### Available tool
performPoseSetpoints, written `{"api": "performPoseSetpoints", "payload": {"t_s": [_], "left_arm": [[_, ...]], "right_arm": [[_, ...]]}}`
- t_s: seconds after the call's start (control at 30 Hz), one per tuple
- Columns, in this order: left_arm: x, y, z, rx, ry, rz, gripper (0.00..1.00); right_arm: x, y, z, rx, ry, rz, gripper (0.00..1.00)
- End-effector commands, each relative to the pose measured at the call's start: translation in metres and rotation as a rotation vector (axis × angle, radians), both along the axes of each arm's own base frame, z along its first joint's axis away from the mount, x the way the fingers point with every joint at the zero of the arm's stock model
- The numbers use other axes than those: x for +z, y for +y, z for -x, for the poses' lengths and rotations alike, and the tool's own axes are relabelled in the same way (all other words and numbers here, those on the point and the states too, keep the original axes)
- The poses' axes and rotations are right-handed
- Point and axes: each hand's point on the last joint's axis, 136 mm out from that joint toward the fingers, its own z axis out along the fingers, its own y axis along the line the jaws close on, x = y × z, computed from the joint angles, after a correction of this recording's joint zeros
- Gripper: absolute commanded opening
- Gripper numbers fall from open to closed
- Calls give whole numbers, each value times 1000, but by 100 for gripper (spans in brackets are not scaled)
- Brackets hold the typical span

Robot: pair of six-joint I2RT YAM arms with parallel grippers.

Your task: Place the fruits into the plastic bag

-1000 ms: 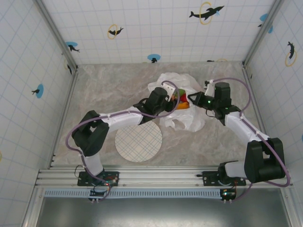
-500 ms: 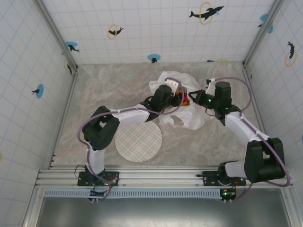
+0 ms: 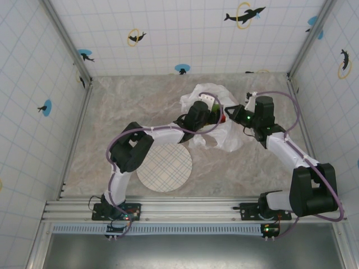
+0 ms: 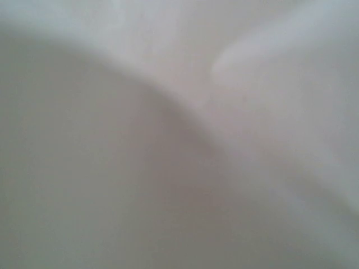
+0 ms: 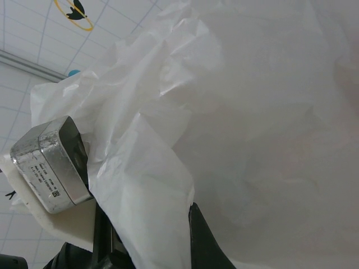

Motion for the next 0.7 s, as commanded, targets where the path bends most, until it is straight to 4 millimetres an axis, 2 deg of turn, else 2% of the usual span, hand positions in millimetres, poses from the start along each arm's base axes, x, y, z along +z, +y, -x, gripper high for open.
{"api": "performPoseSetpoints", "payload": {"t_s": [0.0,0.33,0.43,0.67], "left_arm": [[25,-2,-4,7,-30,56,78],[58,8,26,-80,-21,86,79],[65,19,42,-111,-9,73,79],[78,57,83,-161,39,53,78]], "right_arm": [[31,0,-12,-13,-93,-18,0],[23,-2,-10,-6,-81,3,0],[20,-4,-8,-7,-76,24,0],[13,-10,-6,-13,-70,45,0]]}}
